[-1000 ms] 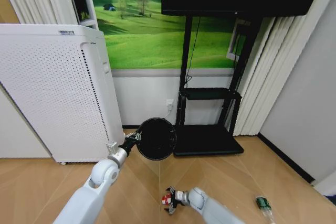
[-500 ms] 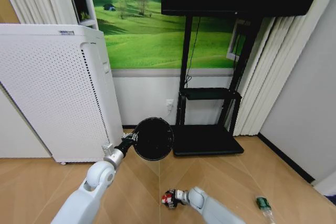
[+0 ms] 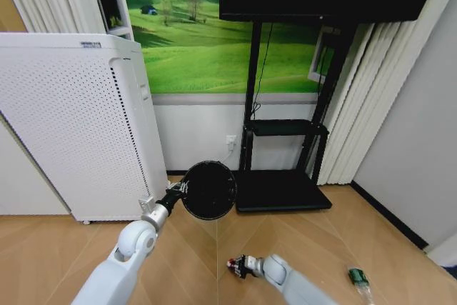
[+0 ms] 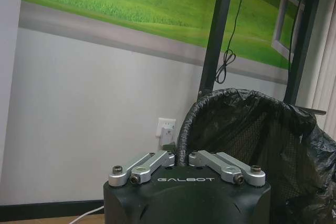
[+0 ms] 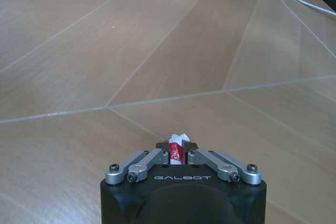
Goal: Pick up the trash bin and place the garbage on the floor into it.
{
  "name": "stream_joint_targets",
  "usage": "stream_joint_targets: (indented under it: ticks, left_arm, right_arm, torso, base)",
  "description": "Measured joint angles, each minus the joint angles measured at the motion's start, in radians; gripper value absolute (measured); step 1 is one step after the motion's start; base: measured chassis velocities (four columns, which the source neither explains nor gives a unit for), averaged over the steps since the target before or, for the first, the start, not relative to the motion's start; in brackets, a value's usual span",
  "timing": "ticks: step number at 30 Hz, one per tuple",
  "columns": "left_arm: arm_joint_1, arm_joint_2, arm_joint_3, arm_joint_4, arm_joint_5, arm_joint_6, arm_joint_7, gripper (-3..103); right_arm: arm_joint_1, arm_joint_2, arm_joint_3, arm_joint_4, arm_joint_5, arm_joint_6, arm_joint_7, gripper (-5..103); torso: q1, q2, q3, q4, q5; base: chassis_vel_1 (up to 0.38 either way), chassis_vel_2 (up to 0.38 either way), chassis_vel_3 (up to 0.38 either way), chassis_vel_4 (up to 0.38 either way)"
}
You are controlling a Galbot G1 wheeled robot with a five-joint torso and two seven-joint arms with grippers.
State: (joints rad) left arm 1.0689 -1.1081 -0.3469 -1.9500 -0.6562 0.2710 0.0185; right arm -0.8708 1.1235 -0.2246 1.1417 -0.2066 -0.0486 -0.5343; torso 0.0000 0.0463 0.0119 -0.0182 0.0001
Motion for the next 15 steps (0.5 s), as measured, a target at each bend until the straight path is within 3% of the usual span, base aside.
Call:
stream_joint_targets:
  ticks: [7, 14, 15]
  left_arm:
    - [0.01, -0.009, -0.004, 0.001, 0.01, 0.0, 0.007, 6]
    - [0.038, -0.032, -0.065, 0.031, 0.045, -0.021, 0.026, 6]
    - [0.038, -0.032, -0.065, 0.031, 0.045, -0.021, 0.026, 6]
  right_arm:
    - [-0.053, -0.04, 0.074, 0.052, 0.02, -0.008, 0.003, 11]
    - [-0.148, -0.025, 0.421, 0.139, 0.088, -0.007, 0.031, 11]
    - [-0.148, -0.025, 0.421, 0.139, 0.088, -0.007, 0.031, 11]
  torso:
    - [0.0, 0.0, 0.0, 0.0, 0.0003]
    - [0.0, 0.0, 0.0, 0.0, 0.0003]
    - [0.0, 0.0, 0.0, 0.0, 0.0003]
  base:
    - [0.0, 0.0, 0.0, 0.0]
    - [0.0, 0.0, 0.0, 0.0]
    - [0.0, 0.0, 0.0, 0.0]
